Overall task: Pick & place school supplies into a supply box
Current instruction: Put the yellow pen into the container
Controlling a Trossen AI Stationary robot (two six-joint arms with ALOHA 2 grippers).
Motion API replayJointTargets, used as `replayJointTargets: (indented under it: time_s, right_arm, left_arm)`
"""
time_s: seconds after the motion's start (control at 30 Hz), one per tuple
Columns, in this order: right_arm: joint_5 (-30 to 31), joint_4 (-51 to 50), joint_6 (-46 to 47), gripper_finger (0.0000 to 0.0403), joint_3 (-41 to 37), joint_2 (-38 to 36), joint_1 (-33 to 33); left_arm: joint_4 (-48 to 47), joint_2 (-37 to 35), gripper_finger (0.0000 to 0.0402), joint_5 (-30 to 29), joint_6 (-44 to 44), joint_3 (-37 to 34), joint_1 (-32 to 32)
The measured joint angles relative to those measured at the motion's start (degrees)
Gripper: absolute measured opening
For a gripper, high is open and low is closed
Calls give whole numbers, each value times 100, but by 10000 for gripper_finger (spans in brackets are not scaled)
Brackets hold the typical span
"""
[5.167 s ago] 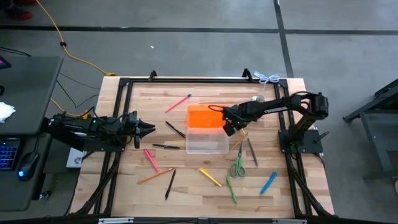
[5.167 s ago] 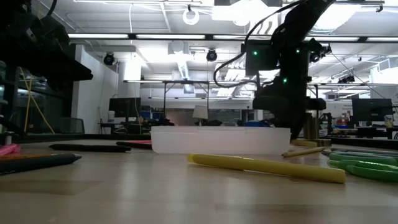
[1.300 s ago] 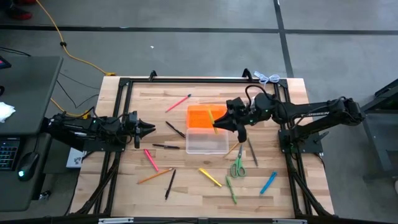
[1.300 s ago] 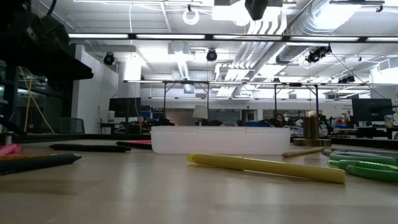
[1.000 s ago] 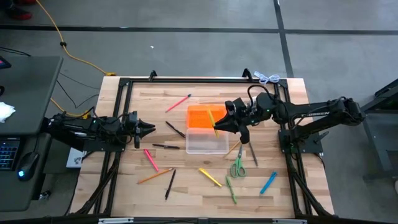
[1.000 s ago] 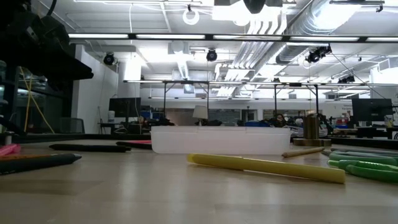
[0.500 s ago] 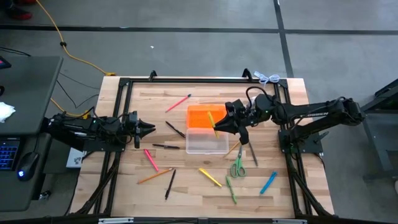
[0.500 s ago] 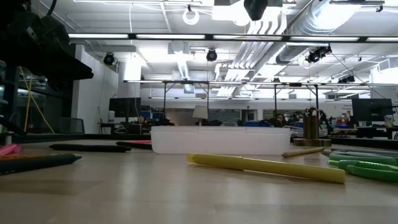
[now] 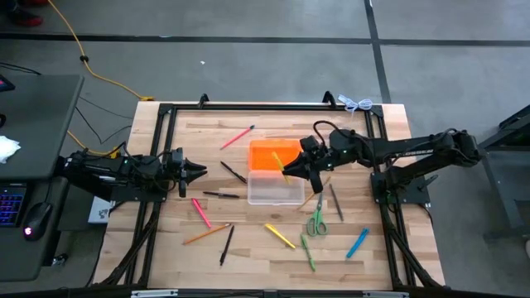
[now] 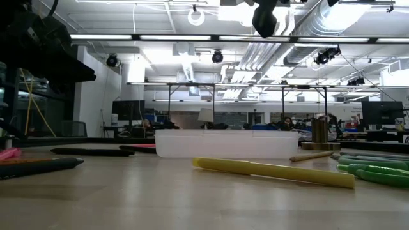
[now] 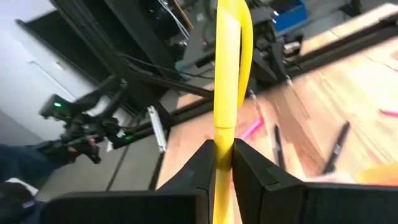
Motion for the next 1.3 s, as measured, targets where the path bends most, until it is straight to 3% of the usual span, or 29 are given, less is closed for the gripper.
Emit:
replayJointTargets:
  time_s: [0.4, 0.83, 1.3]
  right_arm:
    - [-118, 56, 210, 28, 0, 870, 0]
    - [-871, 1315, 482, 28, 0, 1554, -9]
    - [-1693, 3208, 1011, 27, 0, 1577, -115]
  left_arm:
    - [4, 1, 111, 0, 0, 0, 0]
    - [4, 1, 111, -1, 0, 0, 0]
    - [4, 2, 111, 0, 0, 0, 0]
